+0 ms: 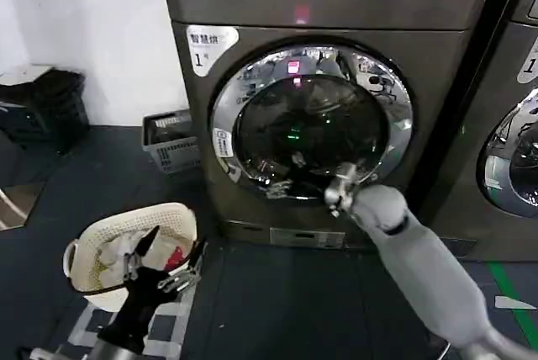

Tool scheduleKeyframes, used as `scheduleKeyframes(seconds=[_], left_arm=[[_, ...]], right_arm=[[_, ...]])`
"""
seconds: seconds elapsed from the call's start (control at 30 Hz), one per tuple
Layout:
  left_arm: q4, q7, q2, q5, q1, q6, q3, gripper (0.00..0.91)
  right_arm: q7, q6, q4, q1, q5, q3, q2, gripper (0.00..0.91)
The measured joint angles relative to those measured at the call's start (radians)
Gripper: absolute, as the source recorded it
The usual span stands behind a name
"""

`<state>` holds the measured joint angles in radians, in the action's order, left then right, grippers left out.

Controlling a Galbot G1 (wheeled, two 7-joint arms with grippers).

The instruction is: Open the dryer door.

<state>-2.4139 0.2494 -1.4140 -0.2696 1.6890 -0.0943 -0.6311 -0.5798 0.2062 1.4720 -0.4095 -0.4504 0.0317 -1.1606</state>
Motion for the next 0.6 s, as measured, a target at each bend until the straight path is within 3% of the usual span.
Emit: scheduleKeyframes(seconds=[0.6], left_arm=[[-0.004, -0.005, -0.008, 0.024, 0.014, 0.027, -0.002, 0.907]], right_arm=[[0.019, -0.022, -0.198, 0.121, 0.023, 0.093, -0.14, 0.907]])
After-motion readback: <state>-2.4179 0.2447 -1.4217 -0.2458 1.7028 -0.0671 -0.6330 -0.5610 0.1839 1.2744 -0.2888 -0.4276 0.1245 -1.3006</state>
